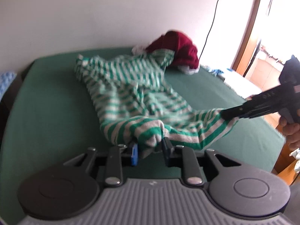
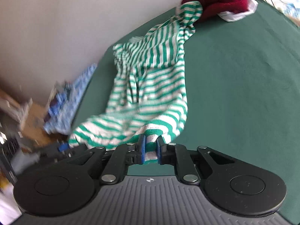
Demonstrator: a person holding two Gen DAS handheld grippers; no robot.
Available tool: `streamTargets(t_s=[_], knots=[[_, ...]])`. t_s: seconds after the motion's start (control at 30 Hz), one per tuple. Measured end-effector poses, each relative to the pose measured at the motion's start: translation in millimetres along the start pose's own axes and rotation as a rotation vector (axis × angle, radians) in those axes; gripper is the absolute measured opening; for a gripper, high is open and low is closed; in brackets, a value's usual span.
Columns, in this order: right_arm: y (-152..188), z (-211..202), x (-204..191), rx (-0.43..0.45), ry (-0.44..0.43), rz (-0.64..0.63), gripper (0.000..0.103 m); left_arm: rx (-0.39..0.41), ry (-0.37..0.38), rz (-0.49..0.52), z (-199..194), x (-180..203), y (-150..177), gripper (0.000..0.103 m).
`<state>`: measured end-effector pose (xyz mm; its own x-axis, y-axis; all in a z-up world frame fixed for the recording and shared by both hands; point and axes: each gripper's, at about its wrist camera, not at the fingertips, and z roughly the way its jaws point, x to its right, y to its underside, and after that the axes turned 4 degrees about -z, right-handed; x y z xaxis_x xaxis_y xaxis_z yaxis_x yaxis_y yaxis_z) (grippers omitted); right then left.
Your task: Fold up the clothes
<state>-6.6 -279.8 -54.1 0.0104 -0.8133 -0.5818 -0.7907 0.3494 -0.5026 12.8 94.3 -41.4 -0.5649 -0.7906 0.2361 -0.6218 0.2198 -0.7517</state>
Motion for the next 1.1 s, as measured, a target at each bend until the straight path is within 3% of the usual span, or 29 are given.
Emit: streamTargets(t_s=[0.2,0.3,0.37,0.47,0.67,0.8,0.9,0.97,1.0,1.03,1.07,1.1], knots=[[-49,12,14,0.098,-0.087,0.175,0.007,0.059,0.003,-0.047,19,-20,-50,0.021],[-75,32,20,0.139,-0.093,0.184,0.007,0.078,-0.036,-0.044,40,-32,-70,0.021],[-91,45,25,0.160,-0.094,0.188,0.007,0.080,-0.067,-0.053,57,-43,-81,0.008],[-113,68,32,0.176,-0.079,0.185,0.007,0.063,-0.113,-0.088,83,-63,-95,0.008],[-140,114,46,0.176,-0.053,0.154,0.007,0.023,-0.173,-0.139,122,-91,-105,0.008],[-143,140,53,0.167,0.009,0.125,0.007,0.000,-0.210,-0.131,143,-99,-105,0.010],[-141,149,58,0.182,0.011,0.114,0.003,-0.025,-0.193,-0.151,145,-105,-102,0.010],[-143,142,59,0.172,0.003,0.101,0.012,-0.014,-0.167,-0.169,131,-107,-99,0.015],[-143,131,61,0.189,0.007,0.106,0.019,-0.005,-0.157,-0.174,122,-108,-98,0.026],[-143,121,62,0.207,0.012,0.111,0.033,-0.002,-0.153,-0.173,111,-107,-94,0.036],[-140,106,62,0.226,0.034,0.105,0.044,-0.008,-0.138,-0.176,101,-105,-89,0.038],[-138,92,61,0.244,0.055,0.098,0.044,-0.025,-0.111,-0.182,92,-102,-82,0.040]])
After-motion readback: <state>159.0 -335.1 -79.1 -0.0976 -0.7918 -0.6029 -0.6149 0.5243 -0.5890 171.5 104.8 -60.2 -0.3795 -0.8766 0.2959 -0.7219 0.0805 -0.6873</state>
